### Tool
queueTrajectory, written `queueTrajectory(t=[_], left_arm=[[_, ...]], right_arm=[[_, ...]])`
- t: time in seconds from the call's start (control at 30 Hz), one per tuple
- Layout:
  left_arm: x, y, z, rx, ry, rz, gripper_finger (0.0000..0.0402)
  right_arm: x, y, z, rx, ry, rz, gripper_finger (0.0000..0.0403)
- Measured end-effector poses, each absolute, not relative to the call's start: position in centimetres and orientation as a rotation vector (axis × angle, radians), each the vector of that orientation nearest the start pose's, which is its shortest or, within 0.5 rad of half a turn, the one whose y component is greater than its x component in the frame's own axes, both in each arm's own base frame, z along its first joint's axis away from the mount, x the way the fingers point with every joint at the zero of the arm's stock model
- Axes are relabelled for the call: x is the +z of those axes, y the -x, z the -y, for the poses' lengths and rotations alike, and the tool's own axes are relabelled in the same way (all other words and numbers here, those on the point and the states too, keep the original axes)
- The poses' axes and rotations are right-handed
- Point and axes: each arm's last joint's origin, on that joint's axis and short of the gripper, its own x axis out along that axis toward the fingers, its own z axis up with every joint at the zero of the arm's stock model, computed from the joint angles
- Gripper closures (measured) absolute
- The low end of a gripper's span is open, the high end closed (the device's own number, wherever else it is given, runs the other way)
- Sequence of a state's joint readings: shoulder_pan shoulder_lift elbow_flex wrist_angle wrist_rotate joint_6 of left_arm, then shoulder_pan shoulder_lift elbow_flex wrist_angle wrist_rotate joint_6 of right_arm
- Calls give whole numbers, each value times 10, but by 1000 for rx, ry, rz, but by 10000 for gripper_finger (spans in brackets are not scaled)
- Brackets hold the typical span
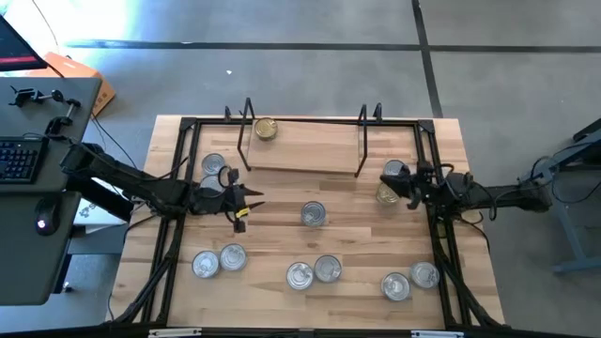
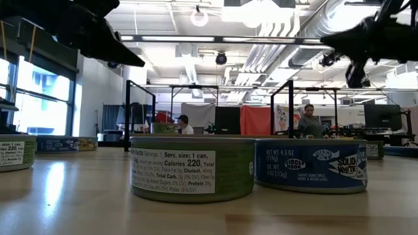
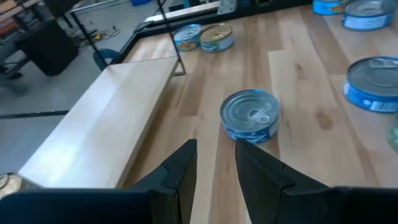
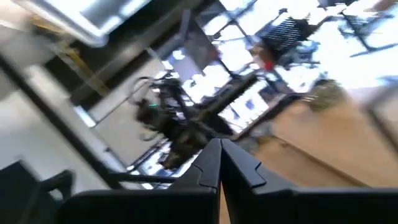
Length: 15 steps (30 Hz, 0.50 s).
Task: Stack canned seafood by type on shelf
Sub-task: Put the blue tuna can on the shelf
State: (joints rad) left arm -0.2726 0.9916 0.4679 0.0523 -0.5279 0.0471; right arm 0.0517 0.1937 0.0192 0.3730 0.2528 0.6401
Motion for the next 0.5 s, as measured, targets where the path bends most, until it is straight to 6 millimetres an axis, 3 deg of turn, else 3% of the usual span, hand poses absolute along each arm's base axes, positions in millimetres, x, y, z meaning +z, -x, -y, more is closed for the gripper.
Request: queueTrajectory(t=[0.23, 0.4, 0.5], left_arm=[[219, -200, 38, 257, -256, -376, 298], [221, -202, 35, 269, -263, -357, 298], [221, -202, 33, 279, -260, -355, 298]], right_arm=[[170, -141, -9, -229, -300, 48, 402], [171, -181, -18, -128, -143, -135, 396], [171, -209, -24, -45, -90, -268, 371]])
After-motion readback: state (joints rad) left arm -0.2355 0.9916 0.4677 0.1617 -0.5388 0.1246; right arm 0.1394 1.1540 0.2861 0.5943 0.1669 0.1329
